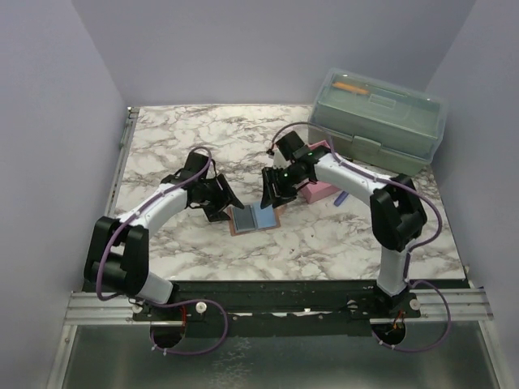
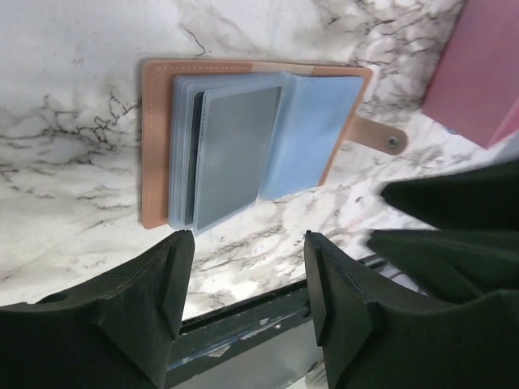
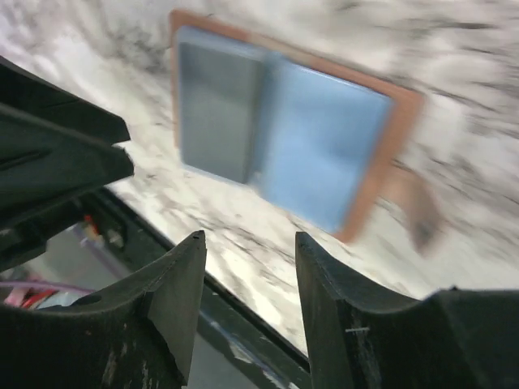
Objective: Put the credit cards into the card holder
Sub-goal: Pick up the credit card from the storage box.
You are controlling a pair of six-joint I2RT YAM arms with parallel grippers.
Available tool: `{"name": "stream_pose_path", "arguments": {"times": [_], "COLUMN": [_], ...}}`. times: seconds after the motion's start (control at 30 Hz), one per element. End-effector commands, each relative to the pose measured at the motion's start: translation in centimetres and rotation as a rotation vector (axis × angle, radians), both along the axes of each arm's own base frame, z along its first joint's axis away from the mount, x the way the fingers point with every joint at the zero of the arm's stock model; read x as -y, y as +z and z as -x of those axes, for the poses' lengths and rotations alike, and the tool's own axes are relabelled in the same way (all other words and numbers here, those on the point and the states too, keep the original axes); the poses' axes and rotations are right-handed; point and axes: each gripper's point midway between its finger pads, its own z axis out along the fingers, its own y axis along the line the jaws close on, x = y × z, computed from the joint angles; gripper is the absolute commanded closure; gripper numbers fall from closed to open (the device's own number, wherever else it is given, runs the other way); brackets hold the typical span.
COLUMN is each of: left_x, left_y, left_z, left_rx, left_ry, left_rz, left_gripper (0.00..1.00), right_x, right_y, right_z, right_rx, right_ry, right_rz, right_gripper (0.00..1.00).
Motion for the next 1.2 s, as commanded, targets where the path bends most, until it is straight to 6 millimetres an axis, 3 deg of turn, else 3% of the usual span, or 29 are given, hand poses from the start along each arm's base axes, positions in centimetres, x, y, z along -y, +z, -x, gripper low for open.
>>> {"name": "stream_pose_path", "arguments": {"times": [0.0, 0.17, 0.23, 0.33, 0.57, 0.7, 1.17], "left_x": [0.4, 0.7, 0.8, 1.0, 1.6, 1.7, 1.3], "left_y": [-0.7, -0.3, -0.5, -0.4, -0.4, -0.5, -1.2], "left_z": [-1.3, -1.7, -1.4, -1.0, -0.5, -0.6, -0.3], "left_rx": [0.018, 0.045, 0.037, 0.027, 0.001, -0.010, 0.000], "left_ry": [-0.075, -0.112, -0.132, -0.150, -0.201, -0.238, -0.296], "left_rz": [-0.105, -0.148, -0.159, -0.156, -0.136, -0.162, -0.257], "left_gripper": [0.37, 0.36, 0.36, 0.36, 0.36, 0.36, 0.36], "right_x": [8.5, 18.6, 20.9, 22.8, 21.7, 21.4, 22.2], "right_y": [3.6, 6.8, 6.8, 5.7, 2.2, 1.5, -1.4], "right_z": [-3.6, -10.2, -12.4, -14.5, -17.8, -19.2, -20.4], "right_rx": [0.282, 0.592, 0.636, 0.573, 0.533, 0.585, 0.628], "right_ry": [-0.084, -0.245, -0.276, -0.357, -0.302, -0.279, -0.213], "right_rz": [0.342, 0.859, 0.994, 0.996, 0.904, 0.926, 1.086], "right_gripper": [0.49, 0.39, 0.36, 0.36, 0.41, 0.42, 0.47]}}
